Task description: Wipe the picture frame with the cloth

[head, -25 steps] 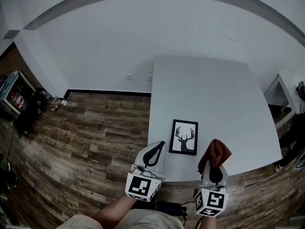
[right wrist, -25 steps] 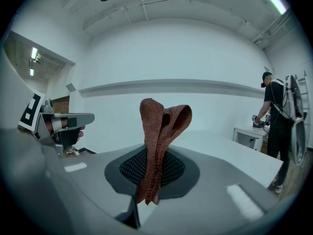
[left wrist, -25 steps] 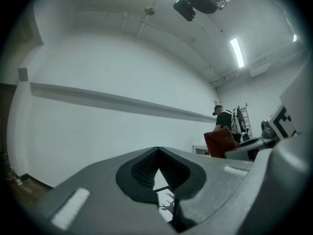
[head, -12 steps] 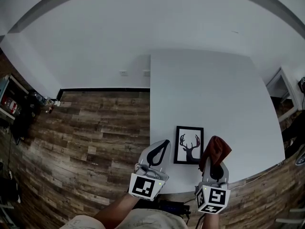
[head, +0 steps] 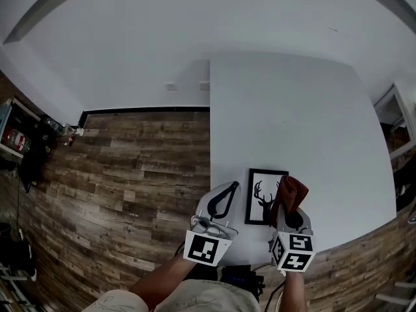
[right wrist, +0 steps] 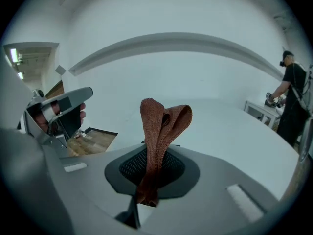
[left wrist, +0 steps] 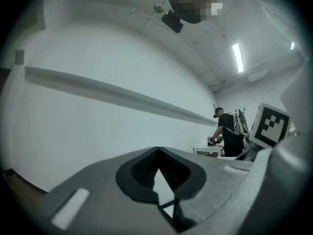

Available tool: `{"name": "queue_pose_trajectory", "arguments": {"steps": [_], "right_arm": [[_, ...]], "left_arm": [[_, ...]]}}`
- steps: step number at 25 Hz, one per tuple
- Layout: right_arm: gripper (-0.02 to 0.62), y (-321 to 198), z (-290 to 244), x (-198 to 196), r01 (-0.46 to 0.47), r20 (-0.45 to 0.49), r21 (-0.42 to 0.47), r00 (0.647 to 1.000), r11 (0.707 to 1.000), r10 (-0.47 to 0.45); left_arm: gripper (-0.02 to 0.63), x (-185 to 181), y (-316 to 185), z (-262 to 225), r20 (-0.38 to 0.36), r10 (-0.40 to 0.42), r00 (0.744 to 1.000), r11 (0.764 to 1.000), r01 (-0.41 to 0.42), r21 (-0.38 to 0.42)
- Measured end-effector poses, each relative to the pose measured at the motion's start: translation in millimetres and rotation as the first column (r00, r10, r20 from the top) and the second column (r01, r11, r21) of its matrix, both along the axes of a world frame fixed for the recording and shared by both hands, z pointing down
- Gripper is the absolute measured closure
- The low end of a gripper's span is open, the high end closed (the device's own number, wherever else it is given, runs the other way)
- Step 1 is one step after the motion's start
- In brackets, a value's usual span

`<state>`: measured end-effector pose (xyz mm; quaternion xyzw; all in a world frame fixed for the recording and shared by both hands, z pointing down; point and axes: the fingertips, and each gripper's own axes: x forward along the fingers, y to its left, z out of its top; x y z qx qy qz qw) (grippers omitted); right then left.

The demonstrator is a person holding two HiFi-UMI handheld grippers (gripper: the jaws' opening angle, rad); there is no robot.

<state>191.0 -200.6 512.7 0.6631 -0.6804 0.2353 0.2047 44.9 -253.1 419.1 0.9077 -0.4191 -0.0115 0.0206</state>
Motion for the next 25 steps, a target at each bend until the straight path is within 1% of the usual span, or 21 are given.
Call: {"name": "queue_pose_trajectory", "arguments": {"steps": [3, 6, 9, 12, 14, 17, 20, 23, 25], "right_arm": [[0.534, -17.8, 23.6, -6.5, 0.049, 0.038, -0.086, 0.998, 0.995, -0.046], [0.534, -32.4, 43.6, -11.9, 0.081, 0.031, -0.155, 0.997, 0.985, -0.077], [0.534, -44.4, 64.1, -18.2, 0.108, 0.054, -0.248, 0.994, 0.963, -0.098], [0.534, -53.3, 81.1, -27.4, 0.137, 0.118, -0.327, 0.988, 0.935, -0.103], [0.535, -60.2, 88.0, -33.2, 0.151, 0.162, -0.362, 0.982, 0.92, -0.098], [0.535, -71.4, 93.1, -43.8, 0.176, 0.215, -0.391, 0.972, 0.903, -0.096], [0.535, -78.0, 102.2, -52.9, 0.191, 0.253, -0.432, 0.964, 0.881, -0.084], [0.535, -81.8, 116.2, -55.0, 0.183, 0.237, -0.478, 0.969, 0.859, -0.074], [0.535, -83.1, 120.1, -53.5, 0.175, 0.212, -0.489, 0.974, 0.855, -0.079]], "left_arm": [[0.606, 4.1, -4.8, 6.5, 0.008, -0.015, 1.0, 1.0, 0.015, -0.002], [0.606, 6.4, -6.3, 12.0, 0.013, -0.026, 1.0, 1.0, 0.026, -0.009], [0.606, 6.9, -8.5, 15.0, 0.014, -0.037, 0.999, 0.999, 0.038, -0.016], [0.606, 5.8, -9.3, 17.2, 0.013, -0.049, 0.999, 0.999, 0.049, -0.015], [0.606, 4.2, -9.1, 18.5, 0.009, -0.056, 0.998, 0.998, 0.056, -0.018], [0.606, -0.9, -9.6, 21.2, 0.005, -0.071, 0.997, 0.997, 0.071, -0.029], [0.606, -5.3, -10.0, 22.4, 0.001, -0.084, 0.997, 0.996, 0.084, -0.033], [0.606, -8.6, -10.1, 23.1, -0.004, -0.091, 0.996, 0.995, 0.091, -0.037], [0.606, -9.6, -9.8, 23.8, -0.004, -0.092, 0.996, 0.995, 0.092, -0.041]]}}
